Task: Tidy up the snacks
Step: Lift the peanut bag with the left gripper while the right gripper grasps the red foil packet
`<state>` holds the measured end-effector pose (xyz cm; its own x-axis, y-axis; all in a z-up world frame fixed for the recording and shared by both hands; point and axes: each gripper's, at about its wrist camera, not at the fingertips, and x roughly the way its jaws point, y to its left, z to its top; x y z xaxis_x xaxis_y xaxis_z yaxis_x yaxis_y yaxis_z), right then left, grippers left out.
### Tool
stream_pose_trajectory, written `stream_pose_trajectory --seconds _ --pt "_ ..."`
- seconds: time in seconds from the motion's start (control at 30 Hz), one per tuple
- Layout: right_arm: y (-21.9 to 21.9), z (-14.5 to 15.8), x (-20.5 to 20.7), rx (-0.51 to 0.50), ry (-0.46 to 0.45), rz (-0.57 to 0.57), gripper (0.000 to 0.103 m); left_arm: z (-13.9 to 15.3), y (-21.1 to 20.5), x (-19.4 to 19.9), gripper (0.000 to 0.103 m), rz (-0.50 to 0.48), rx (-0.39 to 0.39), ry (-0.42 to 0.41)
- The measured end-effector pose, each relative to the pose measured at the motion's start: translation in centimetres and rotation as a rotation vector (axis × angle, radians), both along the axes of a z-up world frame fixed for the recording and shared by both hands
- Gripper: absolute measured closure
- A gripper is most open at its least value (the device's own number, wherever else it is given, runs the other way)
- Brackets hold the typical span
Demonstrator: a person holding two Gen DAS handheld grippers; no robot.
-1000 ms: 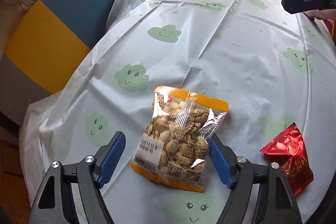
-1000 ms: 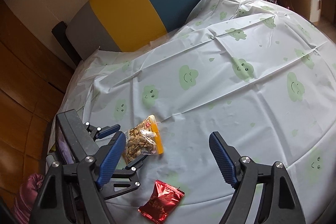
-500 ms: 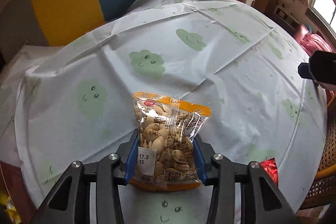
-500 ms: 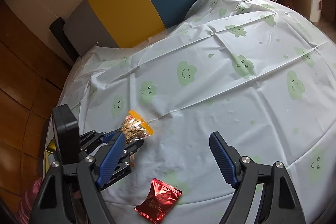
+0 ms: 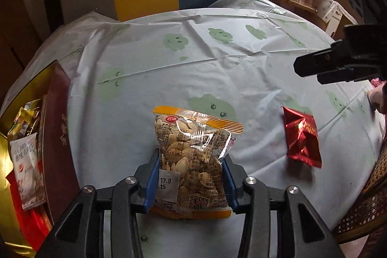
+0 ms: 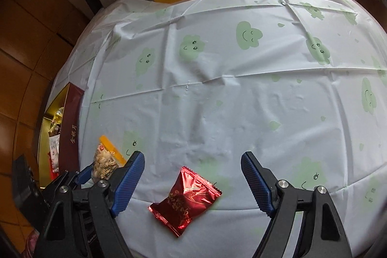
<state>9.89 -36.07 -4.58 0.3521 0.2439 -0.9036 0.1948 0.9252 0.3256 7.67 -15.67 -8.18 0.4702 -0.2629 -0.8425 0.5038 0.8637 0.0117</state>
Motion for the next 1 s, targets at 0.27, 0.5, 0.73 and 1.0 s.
stream_pose_trajectory --seconds 0.27,0.5,0.73,1.0 --pt "0.3 -1.4 -1.1 0.033 0.094 -0.044 0.02 -0.4 0.2 -1.5 0.055 -0.008 -0.013 -0.072" --pt "2.8 -2.4 -2.3 0.058 0.128 -0.022 0.021 -0.7 0.5 -1.7 0.053 -0.004 -0.043 -0.095" --pt "6.3 -3.4 -0.8 -0.071 0.096 0.078 0.065 -0.8 1.1 -1.6 0.052 0.0 -0.079 -0.082" --pt "8.9 -2.9 0.8 -0.283 0.016 0.389 0.064 -1.1 1.3 -1.4 0.049 0.008 -0.101 -0.071"
